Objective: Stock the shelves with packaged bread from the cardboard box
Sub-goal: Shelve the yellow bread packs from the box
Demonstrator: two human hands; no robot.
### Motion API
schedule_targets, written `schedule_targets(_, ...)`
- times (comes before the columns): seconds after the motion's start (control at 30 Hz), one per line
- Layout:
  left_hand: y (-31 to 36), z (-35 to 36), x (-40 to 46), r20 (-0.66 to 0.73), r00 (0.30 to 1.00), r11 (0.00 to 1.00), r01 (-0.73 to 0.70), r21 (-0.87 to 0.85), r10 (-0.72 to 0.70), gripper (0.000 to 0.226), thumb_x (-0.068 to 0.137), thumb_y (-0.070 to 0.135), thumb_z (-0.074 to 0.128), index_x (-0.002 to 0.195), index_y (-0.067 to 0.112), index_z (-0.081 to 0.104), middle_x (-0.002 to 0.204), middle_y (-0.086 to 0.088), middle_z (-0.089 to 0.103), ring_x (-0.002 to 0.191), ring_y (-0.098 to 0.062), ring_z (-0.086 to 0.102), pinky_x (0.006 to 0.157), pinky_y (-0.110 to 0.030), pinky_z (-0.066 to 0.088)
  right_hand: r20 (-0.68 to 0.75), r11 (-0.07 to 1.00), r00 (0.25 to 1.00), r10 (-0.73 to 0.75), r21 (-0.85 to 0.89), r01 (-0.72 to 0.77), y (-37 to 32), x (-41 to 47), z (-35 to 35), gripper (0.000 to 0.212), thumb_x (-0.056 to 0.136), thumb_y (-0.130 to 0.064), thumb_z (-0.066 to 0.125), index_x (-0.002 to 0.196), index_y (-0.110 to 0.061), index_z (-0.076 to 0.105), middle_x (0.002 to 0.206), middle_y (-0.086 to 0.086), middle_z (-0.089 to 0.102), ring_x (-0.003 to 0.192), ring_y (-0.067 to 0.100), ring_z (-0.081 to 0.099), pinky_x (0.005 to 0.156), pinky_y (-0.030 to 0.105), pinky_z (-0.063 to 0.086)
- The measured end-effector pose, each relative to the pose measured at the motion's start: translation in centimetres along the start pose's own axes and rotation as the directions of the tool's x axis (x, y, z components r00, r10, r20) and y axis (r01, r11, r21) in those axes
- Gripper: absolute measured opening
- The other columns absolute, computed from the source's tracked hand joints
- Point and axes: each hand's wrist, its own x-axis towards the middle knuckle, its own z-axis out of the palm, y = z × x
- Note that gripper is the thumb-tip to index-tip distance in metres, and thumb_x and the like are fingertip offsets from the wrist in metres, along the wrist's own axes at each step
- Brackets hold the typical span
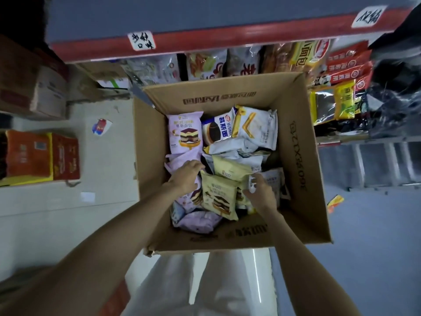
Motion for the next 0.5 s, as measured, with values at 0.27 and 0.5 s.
schedule_targets(0.27,1.4,3.6,4.3,0.072,0.996,0.908,-0.070,0.412,0.044,0.067,0.081,0.042,0.066,0.137,0.018,0.039,0.136,-0.004,0.044,0.126,-0.024,0.039,0.102,-0.038,0.026,0.053,0.996,0.999,0.008,0.085,-0.012,-0.6,2.9,1.1,0.069,0.087,-0.020,0.065,0.145,-0.020,0.028,0.136,0.005,0.052,0.123,0.028,0.050,0.089,0.034,0.044)
schedule_targets(0.5,0.4,3.3,1.6,0.061,0.987,0.974,-0.159,0.160,0.151,0.040,0.085,0.043,0.064,0.113,0.016,0.059,0.116,-0.005,0.053,0.109,-0.025,0.051,0.083,-0.036,0.043,-0.035,0.973,0.999,-0.024,0.231,0.032,-0.7,1.9,0.6,0.060,0.084,-0.019,0.070,0.135,-0.017,0.040,0.125,0.008,0.059,0.117,0.027,0.054,0.087,0.037,0.047)
